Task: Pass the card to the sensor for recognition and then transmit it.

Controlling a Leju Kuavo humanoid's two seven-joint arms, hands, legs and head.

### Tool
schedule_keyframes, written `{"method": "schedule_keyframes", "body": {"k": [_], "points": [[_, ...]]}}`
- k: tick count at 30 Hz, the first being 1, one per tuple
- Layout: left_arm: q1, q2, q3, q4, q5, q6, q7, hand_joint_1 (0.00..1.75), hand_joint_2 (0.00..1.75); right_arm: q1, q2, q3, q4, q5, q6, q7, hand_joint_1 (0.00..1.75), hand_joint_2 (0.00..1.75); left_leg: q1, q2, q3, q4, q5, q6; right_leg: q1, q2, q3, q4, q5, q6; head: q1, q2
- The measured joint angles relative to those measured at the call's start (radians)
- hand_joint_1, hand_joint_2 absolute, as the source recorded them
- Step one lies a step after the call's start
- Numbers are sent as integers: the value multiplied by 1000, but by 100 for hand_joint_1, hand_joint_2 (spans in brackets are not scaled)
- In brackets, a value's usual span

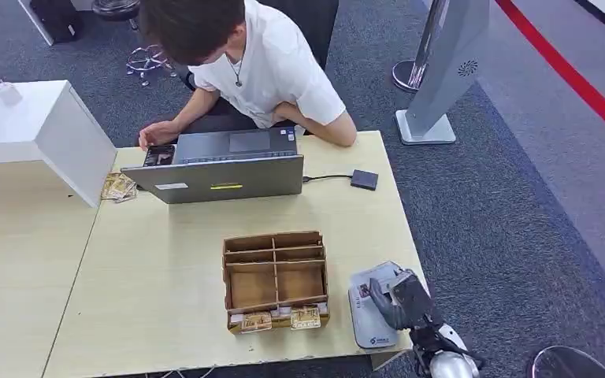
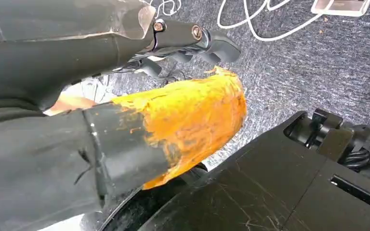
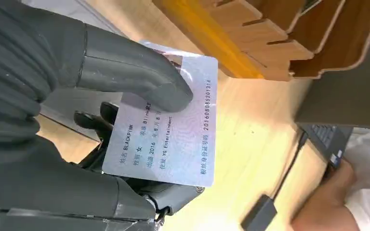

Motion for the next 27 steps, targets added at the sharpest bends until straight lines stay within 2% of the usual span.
{"method": "schedule_keyframes", "body": {"k": [7,16,21,27], "points": [[0,1,0,0,0,4,0,0,0,0,2,-15,31,-15,13,0,175,175,0,0,0,0,0,0,0,0,0,0,0,0,0,0],[1,3,0,0,0,7,-7,0,0,2,-9,-56,42,-45,65,-27,175,175,0,0,0,0,0,0,0,0,0,0,0,0,0,0],[1,5,0,0,1,8,-7,0,0,7,-16,-99,42,-9,102,-42,175,175,0,0,0,0,0,0,0,0,0,0,0,0,0,0],[1,5,0,0,0,8,-9,0,0,10,-25,-121,42,48,107,-53,175,175,0,0,0,0,0,1,0,0,0,0,0,0,0,0]]}}
